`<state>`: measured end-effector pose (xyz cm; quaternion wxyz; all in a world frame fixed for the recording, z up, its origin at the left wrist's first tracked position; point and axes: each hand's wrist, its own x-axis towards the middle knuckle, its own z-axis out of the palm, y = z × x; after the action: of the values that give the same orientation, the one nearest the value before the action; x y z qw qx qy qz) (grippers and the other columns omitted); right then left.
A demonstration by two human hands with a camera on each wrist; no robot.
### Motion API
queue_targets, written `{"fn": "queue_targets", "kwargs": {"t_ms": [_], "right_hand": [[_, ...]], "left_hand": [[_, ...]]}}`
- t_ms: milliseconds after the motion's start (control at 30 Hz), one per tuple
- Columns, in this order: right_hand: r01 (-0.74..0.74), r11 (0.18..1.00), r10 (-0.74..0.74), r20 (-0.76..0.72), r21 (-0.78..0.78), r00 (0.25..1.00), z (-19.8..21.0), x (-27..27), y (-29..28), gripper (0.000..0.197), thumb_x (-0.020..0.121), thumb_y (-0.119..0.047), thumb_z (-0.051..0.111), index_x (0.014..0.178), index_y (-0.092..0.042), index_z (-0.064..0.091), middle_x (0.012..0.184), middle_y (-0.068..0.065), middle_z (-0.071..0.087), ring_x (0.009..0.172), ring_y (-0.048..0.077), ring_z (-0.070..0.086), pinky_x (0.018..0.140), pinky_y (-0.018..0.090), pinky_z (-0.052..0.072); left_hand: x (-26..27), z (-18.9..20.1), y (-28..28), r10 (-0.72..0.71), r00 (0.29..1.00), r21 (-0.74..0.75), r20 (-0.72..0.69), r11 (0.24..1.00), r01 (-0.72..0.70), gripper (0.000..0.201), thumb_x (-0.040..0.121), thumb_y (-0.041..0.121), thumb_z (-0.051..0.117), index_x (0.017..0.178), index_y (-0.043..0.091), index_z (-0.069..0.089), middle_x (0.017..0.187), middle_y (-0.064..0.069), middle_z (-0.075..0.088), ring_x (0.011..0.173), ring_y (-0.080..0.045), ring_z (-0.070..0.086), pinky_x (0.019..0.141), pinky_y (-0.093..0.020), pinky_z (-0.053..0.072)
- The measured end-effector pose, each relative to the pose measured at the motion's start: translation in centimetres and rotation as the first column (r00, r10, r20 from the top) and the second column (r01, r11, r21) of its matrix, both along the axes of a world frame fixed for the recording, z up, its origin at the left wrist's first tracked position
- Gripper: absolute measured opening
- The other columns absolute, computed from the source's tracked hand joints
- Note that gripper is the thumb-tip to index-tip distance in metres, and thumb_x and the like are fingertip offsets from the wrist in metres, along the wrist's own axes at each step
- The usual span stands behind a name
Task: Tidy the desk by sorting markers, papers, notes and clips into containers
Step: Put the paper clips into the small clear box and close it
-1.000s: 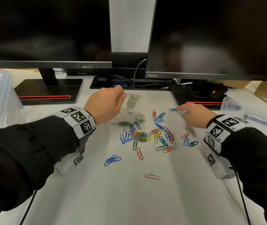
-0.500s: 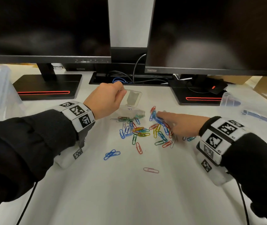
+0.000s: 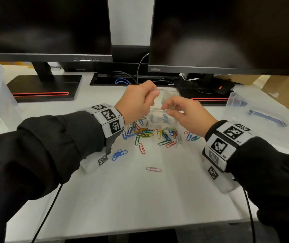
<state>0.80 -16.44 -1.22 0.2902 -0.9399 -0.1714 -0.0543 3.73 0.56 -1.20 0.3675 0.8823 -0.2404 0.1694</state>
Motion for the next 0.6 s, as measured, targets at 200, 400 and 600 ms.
{"fn": "queue_targets", "kwargs": {"t_ms": [200,400,600], "right_hand": [[0.529,0.846,-0.531,0.2,0.069,0.824,1.2,0.6,-2.1,0.036,0.089,0.0,0.046,0.124,-0.005,0.053,0.129,0.015,0.044,0.117,0.029,0.047,0.098,0.031,0.039],[0.642,0.766,-0.636,0.193,0.037,0.747,0.9,1.3,-3.4,0.046,0.085,0.004,0.049,0.13,-0.002,0.042,0.132,0.017,0.039,0.12,0.031,0.043,0.1,0.034,0.037],[0.699,0.709,-0.647,0.309,-0.09,0.697,0.9,1.0,-3.5,0.053,0.084,-0.008,0.056,0.133,-0.008,0.037,0.131,0.017,0.041,0.122,0.034,0.04,0.097,0.045,0.036]], "left_hand": [[-1.1,-0.4,-1.5,0.099,0.992,0.24,-0.075,0.968,-0.078,0.027,0.095,0.028,0.046,0.109,0.011,0.061,0.097,-0.005,0.068,0.084,-0.019,0.062,0.077,-0.028,0.051],[-3.8,-1.3,-4.5,-0.413,0.863,0.575,-0.291,0.646,0.503,0.043,0.091,0.028,0.053,0.133,0.018,0.048,0.141,-0.003,0.045,0.128,-0.02,0.041,0.107,-0.025,0.029],[-3.4,-2.0,-5.6,-0.366,0.81,0.631,-0.459,0.507,0.587,0.049,0.099,0.023,0.036,0.147,0.021,0.024,0.158,0.006,0.013,0.144,-0.011,0.012,0.112,-0.019,0.008]]}}
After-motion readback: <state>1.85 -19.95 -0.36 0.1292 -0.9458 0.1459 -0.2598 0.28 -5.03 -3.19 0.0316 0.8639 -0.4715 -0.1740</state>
